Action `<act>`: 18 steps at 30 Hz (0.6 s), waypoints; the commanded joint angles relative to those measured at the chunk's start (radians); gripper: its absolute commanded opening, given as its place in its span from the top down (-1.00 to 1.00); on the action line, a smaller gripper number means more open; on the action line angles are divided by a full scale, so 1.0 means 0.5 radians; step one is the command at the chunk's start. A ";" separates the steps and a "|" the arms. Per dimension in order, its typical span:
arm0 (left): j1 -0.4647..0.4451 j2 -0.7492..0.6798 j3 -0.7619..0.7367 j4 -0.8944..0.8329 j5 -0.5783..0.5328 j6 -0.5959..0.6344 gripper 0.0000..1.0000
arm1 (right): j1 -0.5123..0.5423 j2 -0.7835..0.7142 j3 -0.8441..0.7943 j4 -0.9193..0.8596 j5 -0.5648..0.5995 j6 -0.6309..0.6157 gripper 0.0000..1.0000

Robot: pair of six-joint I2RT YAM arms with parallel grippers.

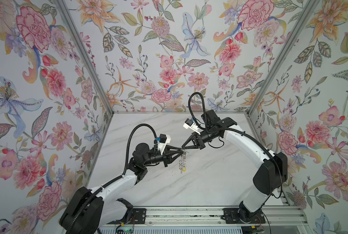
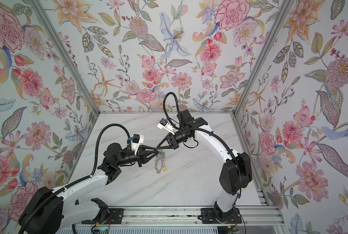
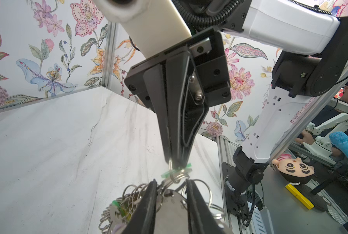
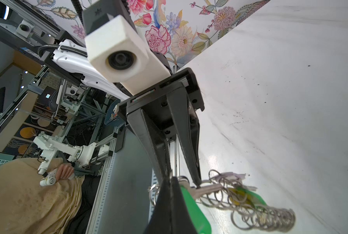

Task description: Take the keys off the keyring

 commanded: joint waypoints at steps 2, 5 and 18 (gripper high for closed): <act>-0.024 -0.032 -0.015 0.030 0.011 0.017 0.51 | 0.015 -0.013 0.046 -0.008 -0.116 -0.073 1.00; -0.024 -0.040 -0.014 0.024 0.008 0.024 0.61 | 0.018 -0.013 0.049 -0.009 -0.119 -0.072 1.00; -0.022 -0.083 0.006 0.001 0.002 0.048 0.82 | 0.027 0.005 0.055 -0.008 -0.106 -0.072 1.00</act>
